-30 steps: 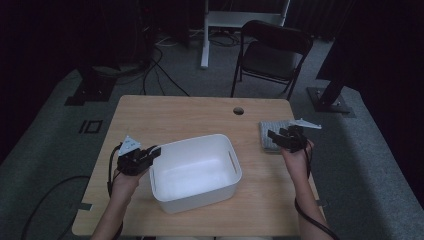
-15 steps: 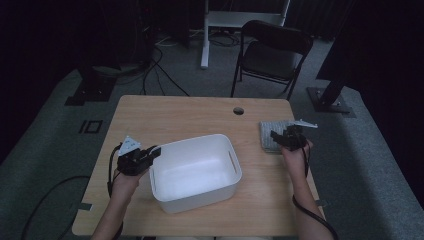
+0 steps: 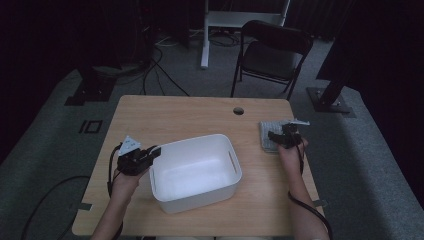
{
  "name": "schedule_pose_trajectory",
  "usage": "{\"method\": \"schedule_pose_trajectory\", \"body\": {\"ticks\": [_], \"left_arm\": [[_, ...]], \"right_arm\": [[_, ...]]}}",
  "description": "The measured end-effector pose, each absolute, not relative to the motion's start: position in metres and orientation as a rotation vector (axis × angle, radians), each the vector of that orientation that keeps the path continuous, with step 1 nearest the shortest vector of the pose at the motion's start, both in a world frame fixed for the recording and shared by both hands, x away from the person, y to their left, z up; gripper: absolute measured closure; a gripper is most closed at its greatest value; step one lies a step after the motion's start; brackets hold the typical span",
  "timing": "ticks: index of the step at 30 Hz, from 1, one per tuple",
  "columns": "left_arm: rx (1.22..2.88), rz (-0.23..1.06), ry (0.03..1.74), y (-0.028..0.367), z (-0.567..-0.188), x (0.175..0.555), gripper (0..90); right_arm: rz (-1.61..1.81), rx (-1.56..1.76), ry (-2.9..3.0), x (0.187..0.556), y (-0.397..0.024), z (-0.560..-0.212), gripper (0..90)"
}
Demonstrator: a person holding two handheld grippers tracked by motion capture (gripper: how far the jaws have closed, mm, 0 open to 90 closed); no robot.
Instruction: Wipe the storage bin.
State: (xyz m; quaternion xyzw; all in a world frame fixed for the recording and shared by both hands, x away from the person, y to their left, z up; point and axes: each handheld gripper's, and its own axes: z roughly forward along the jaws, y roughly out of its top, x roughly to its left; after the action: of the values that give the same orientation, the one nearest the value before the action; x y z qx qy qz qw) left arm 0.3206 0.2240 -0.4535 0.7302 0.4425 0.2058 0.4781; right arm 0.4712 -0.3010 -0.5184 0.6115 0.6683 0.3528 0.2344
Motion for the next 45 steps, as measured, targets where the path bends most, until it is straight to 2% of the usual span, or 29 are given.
{"method": "schedule_pose_trajectory", "body": {"ticks": [13, 24, 33, 36, 39, 44, 45], "left_arm": [[1.787, 0.5, 1.076, 0.223, -0.453, 0.321, 76.9], [1.786, 0.501, 1.076, 0.223, -0.453, 0.321, 76.9], [1.787, 0.501, 1.077, 0.222, -0.453, 0.321, 76.9], [1.786, 0.501, 1.078, 0.222, -0.453, 0.321, 76.8], [1.787, 0.501, 1.077, 0.222, -0.453, 0.321, 76.8], [1.787, 0.501, 1.076, 0.222, -0.453, 0.321, 76.8], [1.787, 0.501, 1.075, 0.222, -0.453, 0.321, 76.8]], "right_arm": [[0.873, 1.733, 1.81, 0.484, -0.305, -0.533, 27.2], [0.784, 1.727, 1.802, 0.486, -0.293, -0.541, 22.4], [0.77, 1.714, 1.881, 0.487, -0.295, -0.539, 23.8], [0.745, 1.722, 1.904, 0.488, -0.294, -0.537, 28.2], [0.743, 1.711, 1.924, 0.486, -0.292, -0.535, 38.3], [0.777, 1.687, 1.987, 0.483, -0.289, -0.531, 67.6], [0.788, 1.695, 1.996, 0.482, -0.289, -0.53, 70.9]]}}
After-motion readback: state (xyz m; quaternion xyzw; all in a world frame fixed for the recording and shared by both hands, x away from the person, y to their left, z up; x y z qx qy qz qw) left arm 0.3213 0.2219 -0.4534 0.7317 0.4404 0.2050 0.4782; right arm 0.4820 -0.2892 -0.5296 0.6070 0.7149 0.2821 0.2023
